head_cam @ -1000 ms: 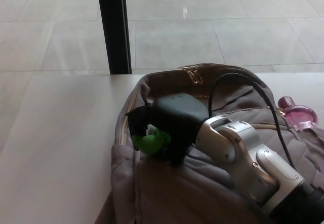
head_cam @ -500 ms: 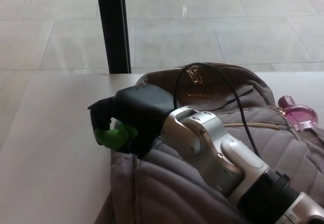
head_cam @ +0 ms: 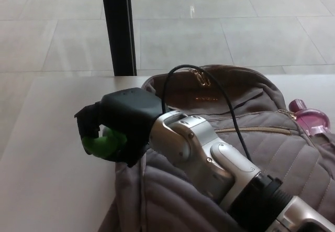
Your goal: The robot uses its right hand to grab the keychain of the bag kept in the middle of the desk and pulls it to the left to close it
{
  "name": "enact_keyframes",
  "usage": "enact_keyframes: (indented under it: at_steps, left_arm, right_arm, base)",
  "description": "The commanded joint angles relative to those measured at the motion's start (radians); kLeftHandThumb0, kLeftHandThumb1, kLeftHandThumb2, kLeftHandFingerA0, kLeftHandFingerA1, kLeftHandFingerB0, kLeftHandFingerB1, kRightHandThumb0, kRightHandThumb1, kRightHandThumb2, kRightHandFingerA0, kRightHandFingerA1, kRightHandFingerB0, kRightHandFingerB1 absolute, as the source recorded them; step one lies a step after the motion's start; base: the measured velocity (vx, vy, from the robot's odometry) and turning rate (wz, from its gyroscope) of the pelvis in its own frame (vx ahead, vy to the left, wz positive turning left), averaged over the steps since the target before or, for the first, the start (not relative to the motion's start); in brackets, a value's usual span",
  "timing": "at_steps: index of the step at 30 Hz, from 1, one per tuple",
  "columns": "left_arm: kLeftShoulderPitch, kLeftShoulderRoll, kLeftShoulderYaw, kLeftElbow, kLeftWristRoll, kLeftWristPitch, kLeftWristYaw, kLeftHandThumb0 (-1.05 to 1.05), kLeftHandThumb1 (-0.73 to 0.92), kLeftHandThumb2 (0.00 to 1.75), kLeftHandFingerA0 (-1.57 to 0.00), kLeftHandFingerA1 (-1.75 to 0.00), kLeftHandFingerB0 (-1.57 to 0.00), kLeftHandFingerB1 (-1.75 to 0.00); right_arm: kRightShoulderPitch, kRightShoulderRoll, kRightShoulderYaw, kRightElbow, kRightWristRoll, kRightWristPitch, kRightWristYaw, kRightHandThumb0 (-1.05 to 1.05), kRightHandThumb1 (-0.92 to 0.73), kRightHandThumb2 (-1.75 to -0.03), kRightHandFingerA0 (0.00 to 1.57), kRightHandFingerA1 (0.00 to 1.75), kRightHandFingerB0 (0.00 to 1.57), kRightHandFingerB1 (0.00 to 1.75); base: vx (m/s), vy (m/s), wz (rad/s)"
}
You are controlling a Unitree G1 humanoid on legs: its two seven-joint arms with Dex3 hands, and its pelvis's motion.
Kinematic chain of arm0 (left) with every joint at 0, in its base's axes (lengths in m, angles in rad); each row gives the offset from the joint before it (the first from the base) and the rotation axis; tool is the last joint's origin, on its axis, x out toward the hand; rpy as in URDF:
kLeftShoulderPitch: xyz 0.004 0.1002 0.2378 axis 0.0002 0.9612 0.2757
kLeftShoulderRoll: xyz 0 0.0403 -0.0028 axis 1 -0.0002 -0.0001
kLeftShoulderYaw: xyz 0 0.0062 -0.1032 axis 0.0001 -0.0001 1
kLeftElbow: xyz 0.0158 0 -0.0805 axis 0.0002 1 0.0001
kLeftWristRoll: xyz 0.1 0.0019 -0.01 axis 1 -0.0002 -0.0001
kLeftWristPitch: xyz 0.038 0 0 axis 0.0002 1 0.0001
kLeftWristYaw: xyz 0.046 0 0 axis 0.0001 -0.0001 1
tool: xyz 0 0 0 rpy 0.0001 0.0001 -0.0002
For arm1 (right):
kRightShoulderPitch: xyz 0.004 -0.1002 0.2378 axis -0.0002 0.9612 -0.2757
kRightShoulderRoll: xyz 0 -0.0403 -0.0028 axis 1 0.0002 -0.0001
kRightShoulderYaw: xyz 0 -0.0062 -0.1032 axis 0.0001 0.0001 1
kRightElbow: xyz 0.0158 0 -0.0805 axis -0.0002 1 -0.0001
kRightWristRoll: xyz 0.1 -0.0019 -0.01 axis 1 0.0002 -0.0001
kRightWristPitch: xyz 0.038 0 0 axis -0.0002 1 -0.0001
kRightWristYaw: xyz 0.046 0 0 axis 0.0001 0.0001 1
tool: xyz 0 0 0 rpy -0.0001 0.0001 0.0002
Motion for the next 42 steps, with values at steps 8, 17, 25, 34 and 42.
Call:
enact_keyframes:
  at_steps: [8, 17, 25, 34, 42]
  left_arm:
    - [0.003, 0.007, -0.007, 0.004, 0.0, -0.011, 0.0, -1.05, 0.92, 1.01, -0.6, -1.21, -0.31, -1.04]
    - [0.009, 0.01, -0.022, -0.004, 0.006, -0.026, -0.016, -1.05, 0.92, 1.02, -0.6, -1.19, -0.29, -1.02]
    - [0.01, 0.008, -0.025, -0.004, 0.004, -0.021, -0.023, -1.05, 0.77, 1.4, -0.68, -1.1, -0.3, -0.85]
    - [0.014, 0.009, -0.024, -0.009, -0.003, -0.02, -0.033, -1.05, 0.92, 1.02, -0.6, -1.18, -0.27, -1.01]
    - [0.012, 0.011, -0.025, -0.002, 0.001, -0.013, -0.011, -1.05, 0.92, 1.02, -0.64, -1.19, -0.29, -1.03]
  right_arm:
    - [-0.061, 0.112, 0.009, 0.147, -0.016, -0.005, -0.104, -0.32, -0.5, -1.12, 0.91, 1.68, 0.82, 1.36]
    - [-0.137, 0.228, 0.03, 0.295, -0.014, 0.035, -0.171, -0.35, -0.63, -0.96, 0.89, 1.69, 0.74, 1.16]
    - [-0.094, 0.277, 0.036, 0.292, 0.005, 0.062, -0.2, -0.36, -0.54, -1.11, 0.93, 1.75, 0.74, 1.49]
    - [-0.126, 0.316, 0.064, 0.268, 0.025, 0.19, -0.029, -0.53, -0.73, -0.63, 0.76, 1.24, 0.33, 0.74]
    - [-0.245, 0.288, 0.042, 0.194, 0.109, 0.394, 0.376, -1.03, -0.52, -0.85, 0.0, 0.0, 0.0, 0.0]
  base:
    - [0.0, 0.0, 0.0]
    - [0.0, 0.0, 0.0]
    - [0.0, 0.0, 0.0]
    - [0.0, 0.0, 0.0]
    - [0.0, 0.0, 0.0]
